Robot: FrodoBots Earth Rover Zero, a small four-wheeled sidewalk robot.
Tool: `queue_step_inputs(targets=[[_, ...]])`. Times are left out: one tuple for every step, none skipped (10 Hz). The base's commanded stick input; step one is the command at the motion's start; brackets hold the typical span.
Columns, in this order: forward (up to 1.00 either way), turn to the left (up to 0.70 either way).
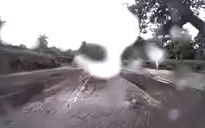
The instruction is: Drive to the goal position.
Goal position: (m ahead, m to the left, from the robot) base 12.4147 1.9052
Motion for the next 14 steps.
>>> queue_step_inputs(targets=[[0.85, 0.0], [0.85, 0.0], [0.85, 0.0], [0.85, 0.0], [0.85, 0.0], [0.85, 0.0], [0.85, 0.0], [0.85, 0.0], [0.85, 0.0], [0.85, 0.0], [0.85, 0.0], [0.85, 0.0], [0.85, 0.0], [0.85, 0.0]])
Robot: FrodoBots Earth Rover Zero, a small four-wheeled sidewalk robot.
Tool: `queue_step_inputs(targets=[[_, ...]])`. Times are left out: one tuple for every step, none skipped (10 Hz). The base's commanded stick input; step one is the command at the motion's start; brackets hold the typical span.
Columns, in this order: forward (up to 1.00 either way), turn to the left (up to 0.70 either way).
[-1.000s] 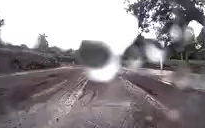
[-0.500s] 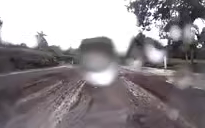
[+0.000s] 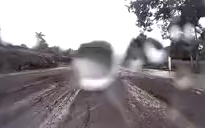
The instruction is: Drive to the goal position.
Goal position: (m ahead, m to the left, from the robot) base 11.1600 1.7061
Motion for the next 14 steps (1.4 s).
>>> queue_step_inputs(targets=[[0.85, 0.0], [0.85, 0.0], [0.85, 0.0], [0.85, 0.0], [0.85, 0.0], [0.85, 0.0], [0.85, 0.0], [0.85, 0.0], [0.85, 0.0], [0.85, 0.0], [0.85, 0.0], [0.85, 0.0], [0.85, 0.0], [0.85, 0.0]])
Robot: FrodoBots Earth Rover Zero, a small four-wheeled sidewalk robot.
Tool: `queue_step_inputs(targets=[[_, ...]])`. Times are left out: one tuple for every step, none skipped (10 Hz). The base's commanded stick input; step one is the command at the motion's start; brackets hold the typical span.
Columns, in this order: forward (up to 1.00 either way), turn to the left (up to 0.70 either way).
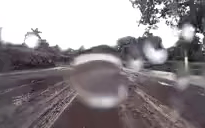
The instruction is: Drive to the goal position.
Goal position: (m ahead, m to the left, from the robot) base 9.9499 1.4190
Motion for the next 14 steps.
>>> queue_step_inputs(targets=[[0.85, 0.0], [0.85, 0.0], [0.85, 0.0], [0.85, 0.0], [0.85, 0.0], [0.85, 0.0], [0.85, 0.0], [0.85, 0.0], [0.85, 0.0], [0.85, 0.0], [0.85, 0.0], [0.85, 0.0], [0.85, 0.0], [0.85, 0.0]])
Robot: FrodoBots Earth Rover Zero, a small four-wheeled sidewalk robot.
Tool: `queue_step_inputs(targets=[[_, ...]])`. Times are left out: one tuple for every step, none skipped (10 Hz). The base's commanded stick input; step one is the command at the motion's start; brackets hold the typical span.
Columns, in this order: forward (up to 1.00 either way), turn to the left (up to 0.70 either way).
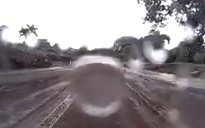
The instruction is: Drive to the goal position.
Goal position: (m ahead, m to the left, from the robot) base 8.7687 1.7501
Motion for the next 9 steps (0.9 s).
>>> queue_step_inputs(targets=[[0.85, 0.0], [0.85, 0.0], [0.85, 0.0], [0.85, 0.0], [0.85, 0.0], [0.85, 0.0], [0.85, 0.0], [0.85, 0.0], [0.85, 0.0]])
